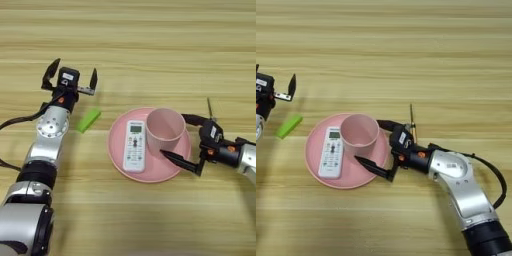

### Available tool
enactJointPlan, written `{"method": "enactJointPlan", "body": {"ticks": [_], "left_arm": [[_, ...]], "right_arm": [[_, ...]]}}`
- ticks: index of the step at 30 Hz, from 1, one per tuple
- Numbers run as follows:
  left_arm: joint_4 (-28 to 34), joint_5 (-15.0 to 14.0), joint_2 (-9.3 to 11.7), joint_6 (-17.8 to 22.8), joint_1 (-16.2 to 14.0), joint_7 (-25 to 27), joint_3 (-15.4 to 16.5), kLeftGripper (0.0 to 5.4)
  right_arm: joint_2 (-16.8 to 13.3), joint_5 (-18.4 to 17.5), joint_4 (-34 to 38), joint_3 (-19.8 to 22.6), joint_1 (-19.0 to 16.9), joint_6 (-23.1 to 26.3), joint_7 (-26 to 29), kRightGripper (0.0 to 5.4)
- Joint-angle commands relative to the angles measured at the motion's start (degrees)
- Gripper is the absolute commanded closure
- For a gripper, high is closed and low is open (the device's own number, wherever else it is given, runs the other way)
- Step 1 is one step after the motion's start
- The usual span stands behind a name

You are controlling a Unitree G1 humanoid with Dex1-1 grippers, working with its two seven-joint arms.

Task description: Move the objects on the table

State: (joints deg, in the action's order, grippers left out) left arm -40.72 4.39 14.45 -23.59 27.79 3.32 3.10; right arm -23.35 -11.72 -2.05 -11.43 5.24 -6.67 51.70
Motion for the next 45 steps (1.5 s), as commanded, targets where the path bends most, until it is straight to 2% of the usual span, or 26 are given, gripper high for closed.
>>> {"method": "enactJointPlan", "body": {"ticks": [1, 7, 11, 20, 28, 38, 41, 45], "left_arm": [[-0.55, 0.54, -0.12, -0.48, 0.82, -0.42, -0.37, 0.01], [-0.92, 0.67, -0.28, -0.59, 1.0, -0.68, -0.56, 0.01], [-1.02, 0.7, -0.35, -0.66, 1.02, -0.76, -0.62, 0.01], [-0.95, 0.76, -0.52, -0.67, 0.98, -0.97, -0.74, 0.0], [-1.39, 0.66, -0.5, -0.74, 1.18, -1.13, -0.9, 0.0], [-1.87, 0.7, -0.56, -0.94, 1.37, -1.4, -1.16, 0.0], [-1.94, 0.69, -0.59, -1.01, 1.38, -1.45, -1.25, 0.0], [-2.16, 0.74, -0.63, -1.16, 1.46, -1.62, -1.38, 0.0]], "right_arm": [[0.59, 1.47, -1.21, -0.9, 1.55, -0.14, -0.54, 0.0], [1.81, 4.07, -3.99, -1.25, 3.19, -0.56, -2.9, 0.0], [2.28, 4.26, -4.38, -1.76, 3.11, -1.01, -2.91, 0.0], [3.46, 4.09, -4.5, -2.23, 3.34, -1.5, -3.15, 1.08], [3.94, 3.26, -3.86, -1.49, 3.87, -1.58, -3.33, 1.18], [4.55, -1.44, -0.65, 2.97, 6.06, -0.36, -4.67, 1.18], [5.74, -3.57, -0.27, 6.08, 7.86, 0.18, -7.43, 1.19], [7.24, -2.55, -4.06, 8.86, 10.69, 0.15, -12.74, 1.2]]}}
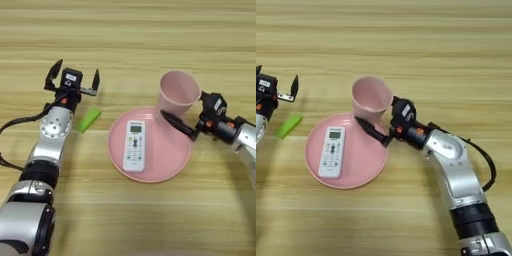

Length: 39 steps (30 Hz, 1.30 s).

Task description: Move the objects on the table

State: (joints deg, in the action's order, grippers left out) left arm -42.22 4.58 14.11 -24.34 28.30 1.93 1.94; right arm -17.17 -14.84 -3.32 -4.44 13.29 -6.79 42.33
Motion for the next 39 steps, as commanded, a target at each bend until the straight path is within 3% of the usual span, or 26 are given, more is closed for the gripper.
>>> {"method": "enactJointPlan", "body": {"ticks": [1, 11, 24, 36, 39], "left_arm": [[-0.71, 0.57, -0.3, -0.44, 0.96, -0.27, -0.25, 0.0], [-1.18, 0.61, -0.39, -0.74, 1.13, -0.44, -0.39, 0.0], [-1.87, 0.42, -0.2, -1.21, 1.34, -0.23, -0.34, 0.0], [-1.82, 0.33, -0.1, -1.35, 1.26, -0.06, -0.29, 0.0], [-1.96, 0.3, -0.07, -1.36, 1.35, -0.03, -0.26, 0.0]], "right_arm": [[1.33, 1.0, -4.04, 2.25, 3.24, 0.19, -4.48, 1.2], [3.88, 4.96, -15.84, 3.18, 8.21, 1.0, -13.19, 1.2], [5.44, 9.43, -33.81, 3.03, 12.51, -5.43, -16.68, 1.2], [5.7, 9.78, -38.02, 3.39, 13.78, -7.41, -17.08, 1.2], [5.77, 9.72, -38.4, 3.46, 13.98, -7.78, -17.12, 0.71]]}}
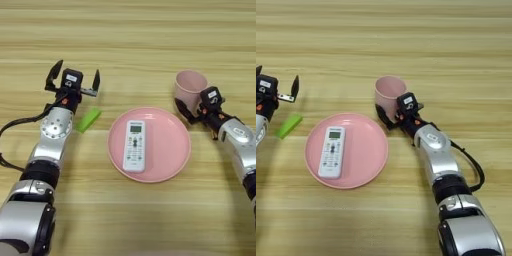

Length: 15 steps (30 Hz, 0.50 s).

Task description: Move the objects on the table

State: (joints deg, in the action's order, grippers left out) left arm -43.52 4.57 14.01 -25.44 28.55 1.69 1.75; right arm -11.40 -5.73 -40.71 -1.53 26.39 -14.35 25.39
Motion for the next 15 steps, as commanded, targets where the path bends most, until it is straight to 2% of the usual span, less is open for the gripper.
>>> {"method": "enactJointPlan", "body": {"ticks": [1, 7, 15], "left_arm": [[-0.74, 0.31, 0.01, -0.28, 1.12, 0.2, -0.06, 0.0], [-0.95, 0.31, -0.03, -0.31, 1.25, 0.18, -0.06, 0.0], [-1.33, 0.32, -0.11, -0.4, 1.46, 0.15, -0.09, 0.0]], "right_arm": [[0.04, 0.57, -1.14, 0.61, 0.95, -0.46, -0.24, 0.63], [0.22, 0.19, -1.49, 1.18, 1.36, -1.62, -0.2, 0.06], [0.3, 0.51, -2.34, 1.71, 1.8, -2.8, -0.46, 0.02]]}}
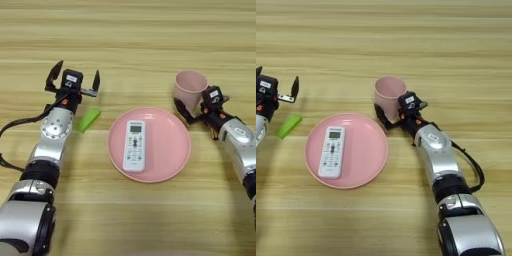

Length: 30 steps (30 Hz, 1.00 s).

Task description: Move the objects on the table

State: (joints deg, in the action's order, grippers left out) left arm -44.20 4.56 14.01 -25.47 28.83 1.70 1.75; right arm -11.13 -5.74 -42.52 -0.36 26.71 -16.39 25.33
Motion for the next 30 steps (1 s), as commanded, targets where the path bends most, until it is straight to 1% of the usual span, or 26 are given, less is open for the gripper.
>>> {"method": "enactJointPlan", "body": {"ticks": [1, 11, 30], "left_arm": [[-0.66, 0.33, -0.12, -0.37, 1.19, 0.12, -0.1, 0.0], [-1.48, 0.31, -0.13, -0.63, 1.56, 0.09, -0.07, 0.0], [-1.88, 0.23, 0.02, -1.09, 1.57, 0.21, -0.01, 0.0]], "right_arm": [[0.06, 0.37, -0.59, 0.66, 1.52, -0.97, -0.31, 0.02], [0.54, 0.02, -0.2, 1.07, 1.53, -3.98, 0.54, 0.02], [1.51, -2.36, 2.98, 2.29, 0.51, -6.45, 3.04, 0.02]]}}
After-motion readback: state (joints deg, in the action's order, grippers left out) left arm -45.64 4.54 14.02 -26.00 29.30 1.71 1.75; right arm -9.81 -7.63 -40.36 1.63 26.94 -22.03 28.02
